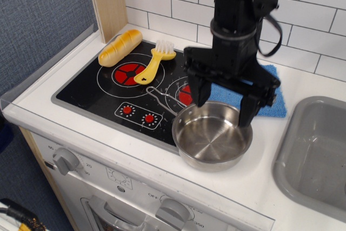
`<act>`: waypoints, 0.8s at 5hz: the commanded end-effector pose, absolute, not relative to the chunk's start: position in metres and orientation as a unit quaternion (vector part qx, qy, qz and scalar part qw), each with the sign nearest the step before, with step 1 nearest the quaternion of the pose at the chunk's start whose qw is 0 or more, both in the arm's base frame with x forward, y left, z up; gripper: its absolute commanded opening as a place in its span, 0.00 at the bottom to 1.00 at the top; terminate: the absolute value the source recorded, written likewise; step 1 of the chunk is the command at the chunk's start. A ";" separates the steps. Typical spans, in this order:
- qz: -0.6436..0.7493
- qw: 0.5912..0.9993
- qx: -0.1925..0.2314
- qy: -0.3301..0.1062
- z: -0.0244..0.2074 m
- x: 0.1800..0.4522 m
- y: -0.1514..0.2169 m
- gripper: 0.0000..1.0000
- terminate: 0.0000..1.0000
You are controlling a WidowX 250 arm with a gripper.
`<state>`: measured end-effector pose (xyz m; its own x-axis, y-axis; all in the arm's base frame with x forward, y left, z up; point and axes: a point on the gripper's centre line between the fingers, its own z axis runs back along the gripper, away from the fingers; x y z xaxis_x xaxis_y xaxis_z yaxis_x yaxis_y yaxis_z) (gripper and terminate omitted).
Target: Move the corn fom left to right side
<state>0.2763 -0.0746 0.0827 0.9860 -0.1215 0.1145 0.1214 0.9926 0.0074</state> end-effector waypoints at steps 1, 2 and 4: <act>-0.016 0.994 0.015 -0.108 0.111 0.318 0.017 1.00 0.00; -0.014 0.993 0.039 -0.106 0.105 0.339 0.062 1.00 0.00; 0.025 0.996 0.038 -0.075 0.073 0.368 0.119 1.00 0.00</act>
<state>0.3653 0.1151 0.0537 0.9939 0.0455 0.1000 -0.0512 0.9971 0.0555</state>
